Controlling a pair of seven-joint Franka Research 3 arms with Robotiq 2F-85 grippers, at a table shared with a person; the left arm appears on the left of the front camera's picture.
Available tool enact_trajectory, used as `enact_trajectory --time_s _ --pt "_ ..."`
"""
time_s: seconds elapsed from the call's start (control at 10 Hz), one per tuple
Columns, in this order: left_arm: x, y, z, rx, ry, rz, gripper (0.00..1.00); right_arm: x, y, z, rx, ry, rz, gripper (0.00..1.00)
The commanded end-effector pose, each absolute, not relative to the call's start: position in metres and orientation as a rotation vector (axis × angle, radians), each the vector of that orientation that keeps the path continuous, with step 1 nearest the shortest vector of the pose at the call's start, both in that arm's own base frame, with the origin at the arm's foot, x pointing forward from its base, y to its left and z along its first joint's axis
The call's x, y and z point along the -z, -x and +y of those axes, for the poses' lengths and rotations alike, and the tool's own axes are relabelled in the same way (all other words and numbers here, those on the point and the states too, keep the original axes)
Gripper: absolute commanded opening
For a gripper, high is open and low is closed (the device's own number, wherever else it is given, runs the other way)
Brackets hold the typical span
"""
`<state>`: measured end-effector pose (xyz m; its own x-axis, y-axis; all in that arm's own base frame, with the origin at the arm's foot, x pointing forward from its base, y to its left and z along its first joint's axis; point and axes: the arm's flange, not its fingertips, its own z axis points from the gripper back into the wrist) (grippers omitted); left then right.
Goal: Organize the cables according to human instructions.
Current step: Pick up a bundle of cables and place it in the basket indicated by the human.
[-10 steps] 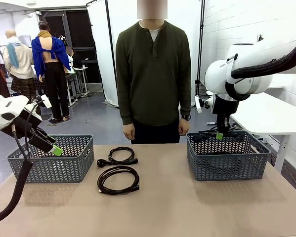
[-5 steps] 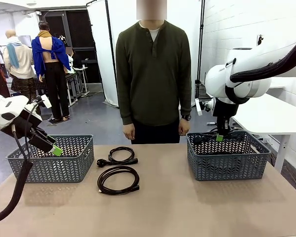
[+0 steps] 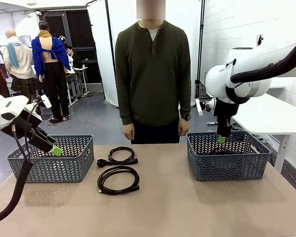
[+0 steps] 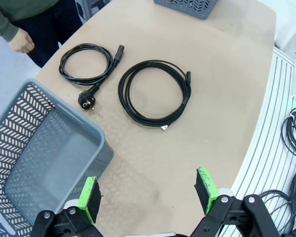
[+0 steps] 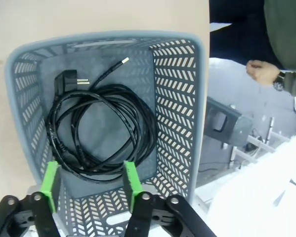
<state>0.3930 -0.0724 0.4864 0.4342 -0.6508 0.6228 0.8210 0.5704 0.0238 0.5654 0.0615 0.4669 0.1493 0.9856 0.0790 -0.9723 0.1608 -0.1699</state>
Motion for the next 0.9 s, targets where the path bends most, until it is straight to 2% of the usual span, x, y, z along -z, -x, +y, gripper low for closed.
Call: enact_trajectory --time_s 0.0,0.5,0.8 --pt "-0.4850 -0.3953 -0.0693 0.949 0.323 -0.640 1.00 -0.4663 -0.5687 0.0576 -1.422 0.108 -0.195 1.00" --pt "-0.4850 -0.3953 -0.0693 0.949 0.323 -0.640 1.00 -0.4672 -0.5663 0.0578 -1.385 0.085 -0.137 1.00" --pt "-0.4850 -0.3953 -0.0693 0.949 0.323 -0.640 1.00 -0.4670 -0.5649 0.0590 -1.402 0.078 -0.174 1.00"
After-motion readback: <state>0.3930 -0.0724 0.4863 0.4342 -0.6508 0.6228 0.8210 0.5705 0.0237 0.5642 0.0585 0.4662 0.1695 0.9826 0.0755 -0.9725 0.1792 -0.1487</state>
